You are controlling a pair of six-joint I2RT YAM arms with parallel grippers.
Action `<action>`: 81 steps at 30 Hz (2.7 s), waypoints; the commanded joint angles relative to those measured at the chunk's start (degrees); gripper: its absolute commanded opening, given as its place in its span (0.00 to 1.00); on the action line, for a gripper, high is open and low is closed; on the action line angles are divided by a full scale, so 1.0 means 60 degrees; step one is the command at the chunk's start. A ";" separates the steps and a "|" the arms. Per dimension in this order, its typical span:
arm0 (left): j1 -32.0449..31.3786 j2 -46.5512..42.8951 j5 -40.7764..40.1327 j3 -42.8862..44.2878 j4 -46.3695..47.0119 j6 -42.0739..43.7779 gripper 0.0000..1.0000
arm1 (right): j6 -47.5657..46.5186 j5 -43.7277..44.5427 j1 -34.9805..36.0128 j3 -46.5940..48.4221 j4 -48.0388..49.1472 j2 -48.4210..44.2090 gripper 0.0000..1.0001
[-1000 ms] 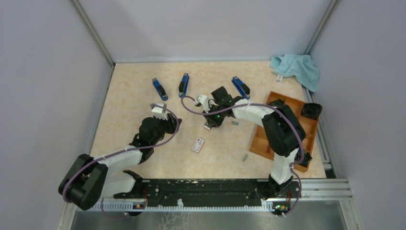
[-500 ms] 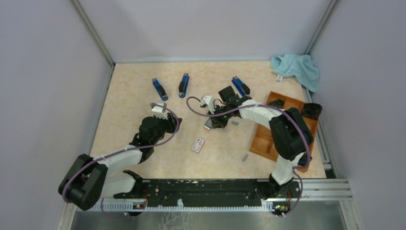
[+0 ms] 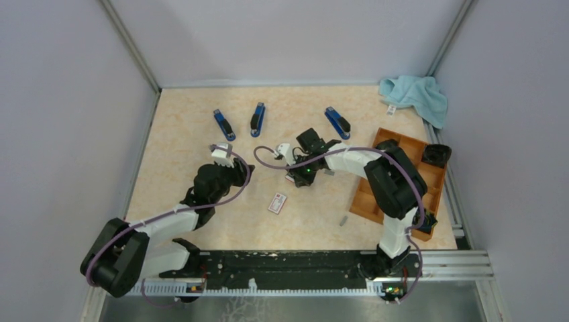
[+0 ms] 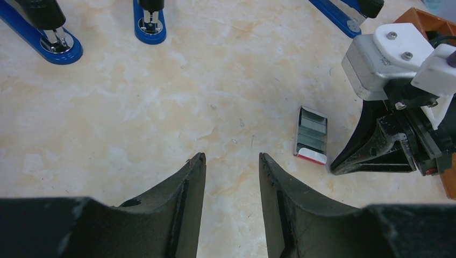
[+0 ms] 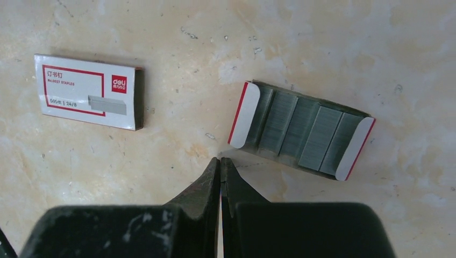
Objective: Unload the staples from the stapler
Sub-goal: Place the staple in the staple box, then pick up the staple from the center of the board.
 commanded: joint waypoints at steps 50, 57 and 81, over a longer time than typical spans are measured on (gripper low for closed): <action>-0.7597 0.4354 -0.2190 0.7542 -0.6333 -0.3655 0.72 | 0.7761 -0.7984 -0.6352 -0.1602 0.5493 -0.7182 0.51; -0.7718 0.4776 -0.1391 0.7429 -0.6149 -0.3568 0.60 | 0.7611 -0.7914 -0.6371 -0.1199 0.4641 -0.7224 0.51; -0.7920 0.7284 -0.2117 0.8623 -0.5923 -0.3019 0.43 | 0.6668 -0.6587 -0.7089 -0.3182 0.4921 -0.9102 0.56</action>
